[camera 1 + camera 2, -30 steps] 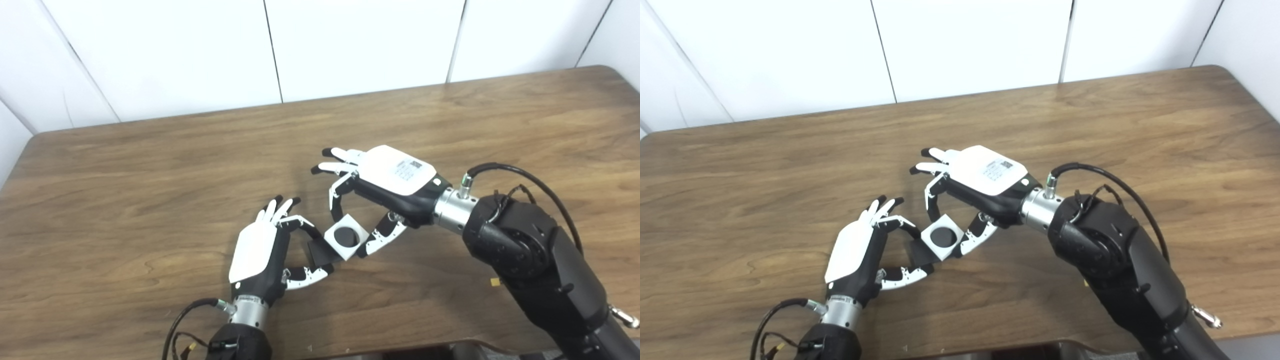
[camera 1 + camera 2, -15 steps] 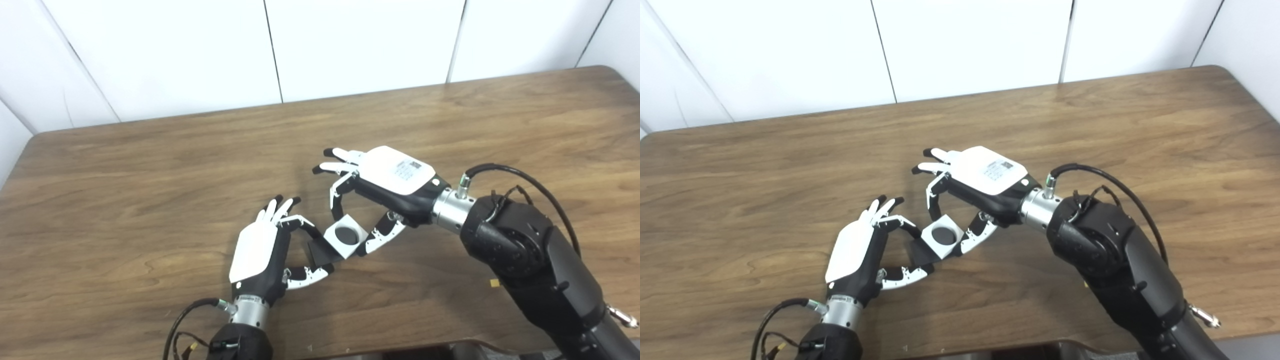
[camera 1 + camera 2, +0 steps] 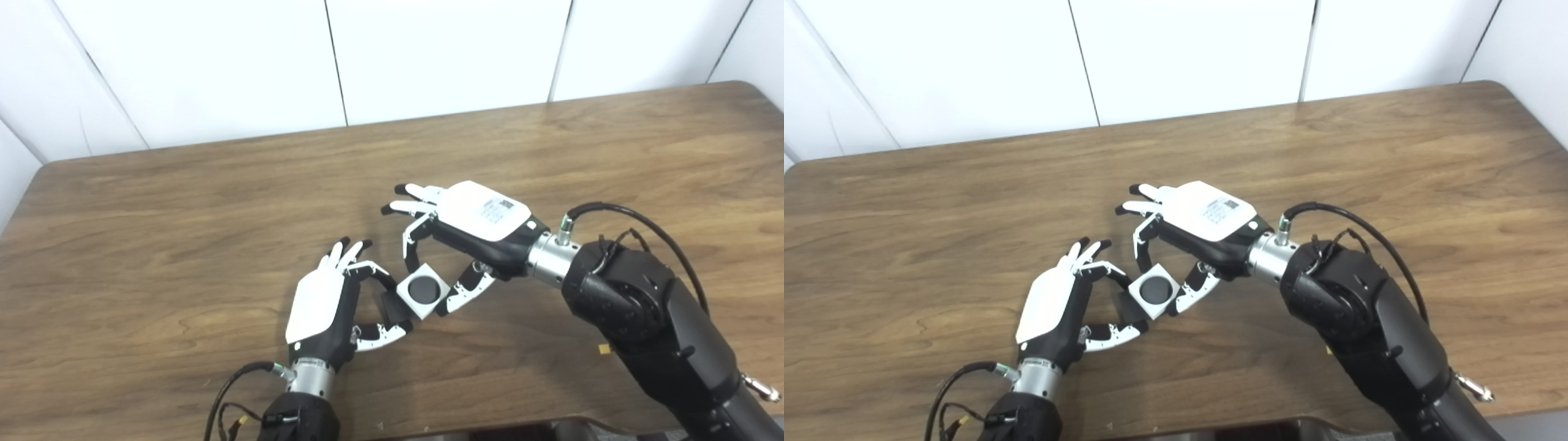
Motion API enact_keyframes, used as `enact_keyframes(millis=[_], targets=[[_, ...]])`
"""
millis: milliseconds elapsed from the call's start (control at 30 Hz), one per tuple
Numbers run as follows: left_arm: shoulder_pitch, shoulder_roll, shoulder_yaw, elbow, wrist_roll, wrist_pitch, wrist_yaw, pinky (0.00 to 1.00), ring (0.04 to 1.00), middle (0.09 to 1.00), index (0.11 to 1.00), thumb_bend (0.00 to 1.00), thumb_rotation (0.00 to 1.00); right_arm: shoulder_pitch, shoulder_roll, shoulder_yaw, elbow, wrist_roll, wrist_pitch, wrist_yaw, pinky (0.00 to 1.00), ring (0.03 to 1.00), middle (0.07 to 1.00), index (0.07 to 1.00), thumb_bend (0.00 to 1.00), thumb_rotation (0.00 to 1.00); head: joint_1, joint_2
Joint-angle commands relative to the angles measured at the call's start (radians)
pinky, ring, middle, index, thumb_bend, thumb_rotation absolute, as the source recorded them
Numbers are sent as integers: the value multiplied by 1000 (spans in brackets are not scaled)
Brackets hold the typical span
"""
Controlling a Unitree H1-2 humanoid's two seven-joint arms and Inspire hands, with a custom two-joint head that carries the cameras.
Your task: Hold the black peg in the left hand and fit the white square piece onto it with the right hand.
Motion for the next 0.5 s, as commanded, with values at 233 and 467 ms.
enact_keyframes(millis=[233, 467], targets=[[-22, -21, -2, -13, 11, 6, -2, 995, 1000, 931, 492, 487, 85, -13, 0, 17, -11, -48, -35, -17, 955, 1000, 923, 491, 525, 147, -4, 4], [-11, -19, -5, -32, 14, 4, -6, 992, 1000, 929, 491, 486, 87, -1, -1, 11, 26, -52, -36, -27, 959, 1000, 927, 491, 525, 146, -1, 7]])
